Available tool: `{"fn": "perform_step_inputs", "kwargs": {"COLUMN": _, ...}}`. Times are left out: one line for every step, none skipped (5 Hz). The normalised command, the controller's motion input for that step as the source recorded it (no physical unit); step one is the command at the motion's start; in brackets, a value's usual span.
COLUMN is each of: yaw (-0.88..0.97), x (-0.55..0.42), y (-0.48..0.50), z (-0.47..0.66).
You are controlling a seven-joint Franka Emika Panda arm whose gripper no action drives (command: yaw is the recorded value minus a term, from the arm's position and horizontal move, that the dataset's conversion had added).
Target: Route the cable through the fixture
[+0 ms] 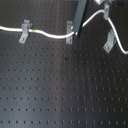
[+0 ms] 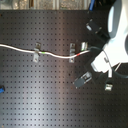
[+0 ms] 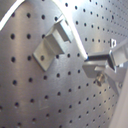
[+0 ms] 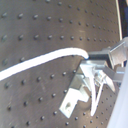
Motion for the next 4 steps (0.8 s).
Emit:
{"fn": "perform_step_inputs", "kwargs": {"yaw": -0.50, "x": -0.060, "y": 0.257, "z": 0.09}}
{"fn": "perform_step_inputs", "kwargs": {"yaw": -0.07, "x": 0.275, "y": -0.279, "z": -0.11}}
{"fn": "perform_step_inputs", "kwargs": {"yaw": -0.03, "x": 0.162, "y": -0.391, "z": -0.14}}
{"fn": "perform_step_inputs", "kwargs": {"yaw": -0.09, "x": -0.096, "y": -0.282, "z": -0.07}}
